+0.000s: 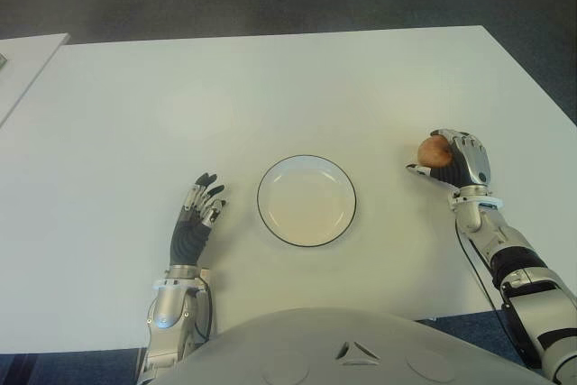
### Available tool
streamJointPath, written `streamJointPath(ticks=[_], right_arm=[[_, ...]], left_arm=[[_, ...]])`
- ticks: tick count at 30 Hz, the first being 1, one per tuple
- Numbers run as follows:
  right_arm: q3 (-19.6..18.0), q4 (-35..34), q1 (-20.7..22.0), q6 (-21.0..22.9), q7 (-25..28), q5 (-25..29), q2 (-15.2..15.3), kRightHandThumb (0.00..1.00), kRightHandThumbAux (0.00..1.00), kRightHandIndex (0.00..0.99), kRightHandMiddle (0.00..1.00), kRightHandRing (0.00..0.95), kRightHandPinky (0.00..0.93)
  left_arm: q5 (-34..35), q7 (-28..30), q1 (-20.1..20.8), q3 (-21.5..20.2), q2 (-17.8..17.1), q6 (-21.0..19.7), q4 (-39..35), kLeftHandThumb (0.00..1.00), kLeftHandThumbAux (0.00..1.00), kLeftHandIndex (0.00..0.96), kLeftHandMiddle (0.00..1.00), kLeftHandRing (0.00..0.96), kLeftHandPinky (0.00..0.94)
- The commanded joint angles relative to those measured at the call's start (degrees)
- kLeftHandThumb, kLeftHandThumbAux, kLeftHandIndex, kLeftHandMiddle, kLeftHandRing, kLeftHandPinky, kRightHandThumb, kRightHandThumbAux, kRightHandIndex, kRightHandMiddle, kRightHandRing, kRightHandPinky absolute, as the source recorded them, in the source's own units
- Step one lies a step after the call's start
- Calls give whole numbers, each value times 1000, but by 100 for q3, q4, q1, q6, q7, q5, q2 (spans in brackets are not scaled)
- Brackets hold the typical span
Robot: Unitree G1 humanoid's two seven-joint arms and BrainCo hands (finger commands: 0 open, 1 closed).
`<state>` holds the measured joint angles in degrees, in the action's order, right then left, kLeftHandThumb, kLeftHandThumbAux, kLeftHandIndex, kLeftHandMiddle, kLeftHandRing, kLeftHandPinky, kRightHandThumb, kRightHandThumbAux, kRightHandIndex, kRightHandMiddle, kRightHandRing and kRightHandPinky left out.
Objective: Put the apples into the plate.
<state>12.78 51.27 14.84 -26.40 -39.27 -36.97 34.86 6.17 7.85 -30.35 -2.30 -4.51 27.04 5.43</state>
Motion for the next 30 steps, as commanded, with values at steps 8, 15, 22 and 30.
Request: streamJointPath(ticks=[8, 15, 22, 30], right_arm=[[18, -122, -184, -113, 136, 163, -80, 751, 706, 441, 884, 873, 859], [5, -264, -246, -135, 161, 166, -54, 751, 706, 441, 887, 877, 863], [-24, -611, -308, -122, 248, 148, -13, 751, 706, 441, 887, 880, 865], [-149, -1366, -231, -113, 488, 148, 118, 751, 706, 441, 888, 884, 869]], left_arm=[[-6, 101, -162, -5, -37, -231, 237, 172, 499, 72, 112, 179, 253], [-10, 87, -170, -4, -26, -230, 243, 172, 503, 76, 114, 184, 262], [-25, 95, -159, 5, -30, -200, 277, 160, 508, 76, 114, 180, 253], [-3, 119, -148, 10, -22, -175, 297, 162, 514, 75, 114, 184, 261]])
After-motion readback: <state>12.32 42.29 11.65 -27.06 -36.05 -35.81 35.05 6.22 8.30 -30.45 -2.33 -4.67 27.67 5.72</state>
